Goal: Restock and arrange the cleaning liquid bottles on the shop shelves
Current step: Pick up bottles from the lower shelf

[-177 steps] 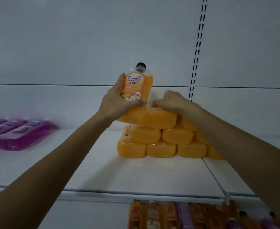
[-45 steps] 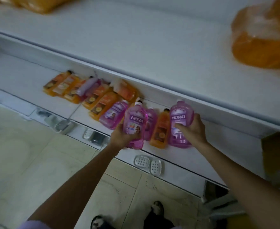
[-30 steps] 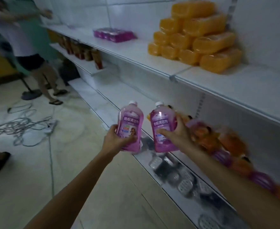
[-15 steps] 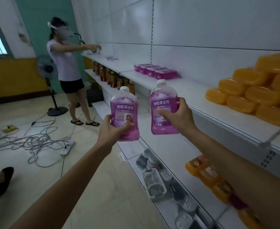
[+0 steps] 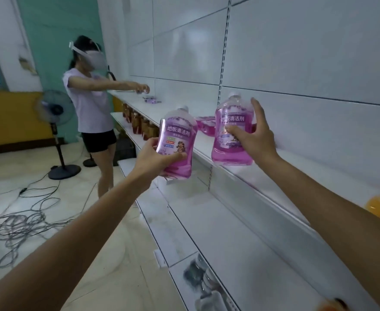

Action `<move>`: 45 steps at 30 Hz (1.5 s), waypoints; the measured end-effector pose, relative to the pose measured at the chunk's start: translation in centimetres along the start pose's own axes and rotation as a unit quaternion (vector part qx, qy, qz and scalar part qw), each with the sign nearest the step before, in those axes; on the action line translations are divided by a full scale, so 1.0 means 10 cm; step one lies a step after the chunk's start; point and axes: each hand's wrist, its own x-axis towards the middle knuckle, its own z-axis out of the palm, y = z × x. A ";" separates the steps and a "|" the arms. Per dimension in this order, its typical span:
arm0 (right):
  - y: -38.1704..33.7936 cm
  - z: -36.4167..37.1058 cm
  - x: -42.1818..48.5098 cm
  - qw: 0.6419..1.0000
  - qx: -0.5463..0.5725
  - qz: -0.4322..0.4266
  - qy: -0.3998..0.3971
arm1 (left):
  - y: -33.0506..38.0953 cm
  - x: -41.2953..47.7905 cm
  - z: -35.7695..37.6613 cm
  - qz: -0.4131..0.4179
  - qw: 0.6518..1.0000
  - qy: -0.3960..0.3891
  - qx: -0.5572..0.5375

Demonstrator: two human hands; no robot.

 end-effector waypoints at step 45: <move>1.45 1.25 2.70 0.831 -0.269 0.390 0.290 | -0.55 4.88 1.07 0.006 0.882 -0.427 0.200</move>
